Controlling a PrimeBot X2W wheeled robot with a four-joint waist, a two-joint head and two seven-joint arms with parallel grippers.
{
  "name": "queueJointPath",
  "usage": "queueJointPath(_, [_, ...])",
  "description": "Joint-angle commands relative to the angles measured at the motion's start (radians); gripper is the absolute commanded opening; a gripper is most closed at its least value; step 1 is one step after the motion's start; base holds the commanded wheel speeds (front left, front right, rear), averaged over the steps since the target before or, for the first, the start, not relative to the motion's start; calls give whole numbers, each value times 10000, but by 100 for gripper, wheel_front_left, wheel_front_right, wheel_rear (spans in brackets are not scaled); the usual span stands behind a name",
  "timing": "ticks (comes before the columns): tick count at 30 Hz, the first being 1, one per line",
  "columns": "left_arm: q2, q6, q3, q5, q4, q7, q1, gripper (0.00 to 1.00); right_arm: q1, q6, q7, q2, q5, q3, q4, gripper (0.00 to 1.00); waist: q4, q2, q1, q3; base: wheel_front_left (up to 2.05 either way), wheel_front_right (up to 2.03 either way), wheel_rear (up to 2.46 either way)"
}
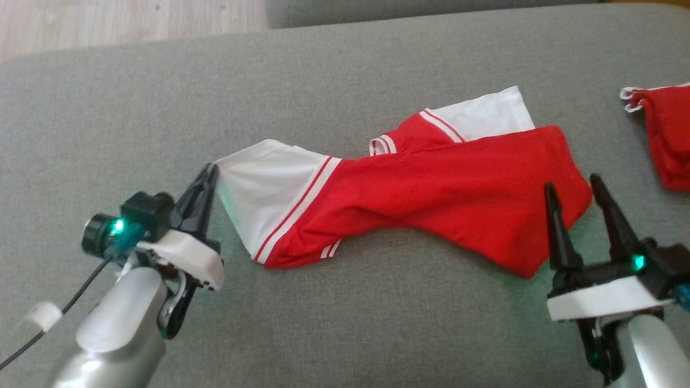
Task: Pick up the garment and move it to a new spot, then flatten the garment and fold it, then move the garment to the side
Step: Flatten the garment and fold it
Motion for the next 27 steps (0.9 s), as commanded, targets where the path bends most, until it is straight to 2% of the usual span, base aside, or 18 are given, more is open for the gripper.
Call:
queueJointPath(1, [261,-19,303,-25,-147,40,-477,0,-233,-9,-93,-202,51,151,-262,100,49,0,-1,152,0,0,0])
queueJointPath(3, [101,81,309,-31,82,5,-605,0,-317,-9,-93,-222,82,234,-225,100,61,0,-1,279,0,0,0])
queueJointPath(4, [5,172,311,-37,240,-9,-624,61,-329,-9,-93,-219,99,288,-194,100,56,0,-1,317,0,0,0])
queueJointPath(5, [-95,316,348,-33,366,-86,-637,100,-324,-9,-93,-213,111,329,-164,100,48,0,-1,343,0,0,0])
queueJointPath(9, [-499,845,640,-249,703,-375,-414,100,-174,-9,-93,-112,173,361,-85,100,10,0,-1,342,0,0,0])
queueJointPath(12, [-753,968,942,-656,910,-461,-163,100,0,-9,-93,-5,181,359,-63,100,11,0,-1,312,0,0,0])
queueJointPath(17, [-1075,832,1229,-1163,1309,-470,-191,100,205,-9,-93,133,136,399,-64,100,-4,0,-1,326,0,0,0])
queueJointPath(27, [-1324,387,992,-1229,2650,118,-1287,100,117,-9,-93,81,123,597,-83,100,-242,0,-1,622,0,0,0])
